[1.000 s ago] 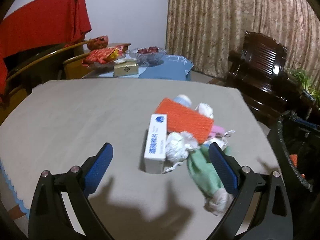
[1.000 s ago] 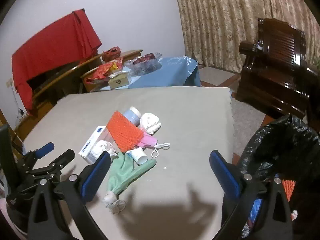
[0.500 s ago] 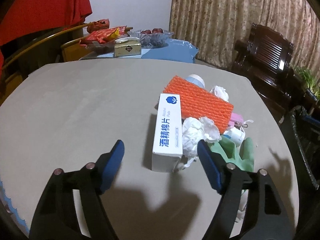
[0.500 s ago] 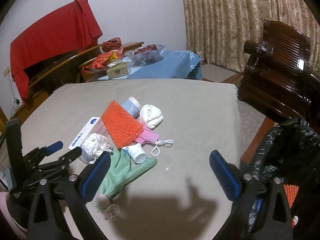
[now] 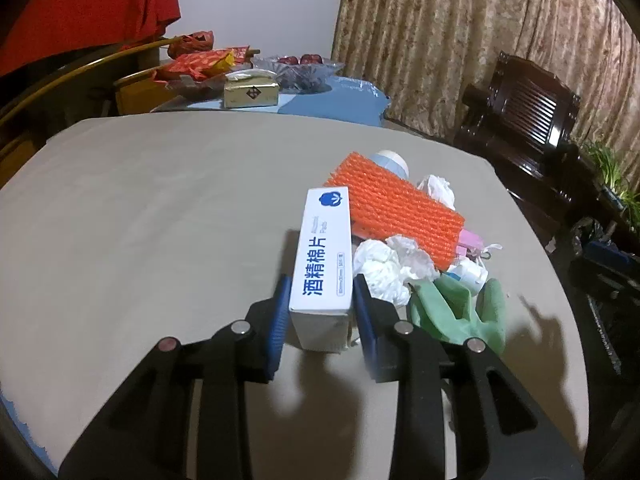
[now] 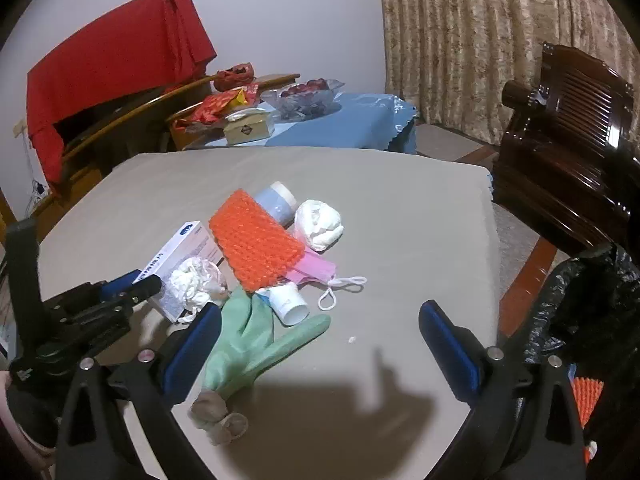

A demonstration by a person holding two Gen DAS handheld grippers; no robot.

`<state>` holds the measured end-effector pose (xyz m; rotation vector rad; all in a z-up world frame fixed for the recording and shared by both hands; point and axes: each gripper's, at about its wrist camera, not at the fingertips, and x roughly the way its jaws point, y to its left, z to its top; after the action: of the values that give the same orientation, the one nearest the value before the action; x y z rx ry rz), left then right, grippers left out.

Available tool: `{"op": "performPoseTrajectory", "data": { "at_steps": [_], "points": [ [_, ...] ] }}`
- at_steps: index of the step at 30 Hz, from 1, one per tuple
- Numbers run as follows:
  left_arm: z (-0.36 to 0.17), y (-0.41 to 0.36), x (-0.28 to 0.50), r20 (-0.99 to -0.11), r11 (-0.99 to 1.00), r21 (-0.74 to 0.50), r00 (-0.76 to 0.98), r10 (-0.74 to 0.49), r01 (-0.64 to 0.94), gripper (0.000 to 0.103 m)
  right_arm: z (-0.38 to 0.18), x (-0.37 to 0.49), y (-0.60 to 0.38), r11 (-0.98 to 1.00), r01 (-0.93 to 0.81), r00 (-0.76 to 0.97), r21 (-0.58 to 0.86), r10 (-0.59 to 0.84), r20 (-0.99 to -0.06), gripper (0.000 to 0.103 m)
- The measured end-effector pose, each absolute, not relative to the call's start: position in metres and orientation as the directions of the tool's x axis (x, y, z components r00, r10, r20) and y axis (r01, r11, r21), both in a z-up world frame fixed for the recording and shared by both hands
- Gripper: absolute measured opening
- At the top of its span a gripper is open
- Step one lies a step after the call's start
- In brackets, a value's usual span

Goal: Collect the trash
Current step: 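Grasp the white alcohol-pad box with the left tool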

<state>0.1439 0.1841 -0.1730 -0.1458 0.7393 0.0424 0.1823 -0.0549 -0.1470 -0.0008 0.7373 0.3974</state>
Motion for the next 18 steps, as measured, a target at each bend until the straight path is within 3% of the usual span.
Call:
{"op": "performPoseTrajectory", "data": {
  "at_steps": [7,13,16,18],
  "points": [
    [-0.166,0.192,0.129,-0.669,0.988,-0.094,0.743,0.026,-0.119,0.031,-0.15,0.181,-0.045,0.919,-0.37,0.66,0.133,0.361,-0.659,0.097],
    [-0.177,0.195,0.138,-0.693,0.987,-0.101,0.721,0.021,-0.126,0.049,-0.152,0.182,-0.043,0.921,-0.367,0.654,0.131,0.356,-0.667,0.097],
    [-0.184,0.195,0.147,-0.705,0.986,-0.107,0.709,0.016,-0.128,0.049,-0.153,0.182,-0.043,0.923,-0.364,0.654,0.128,0.351,-0.671,0.097],
    [-0.185,0.196,0.15,-0.709,0.984,-0.121,0.706,0.005,-0.129,0.04,-0.153,0.182,-0.043,0.922,-0.365,0.654,0.128,0.352,-0.67,0.097]
  ]
}}
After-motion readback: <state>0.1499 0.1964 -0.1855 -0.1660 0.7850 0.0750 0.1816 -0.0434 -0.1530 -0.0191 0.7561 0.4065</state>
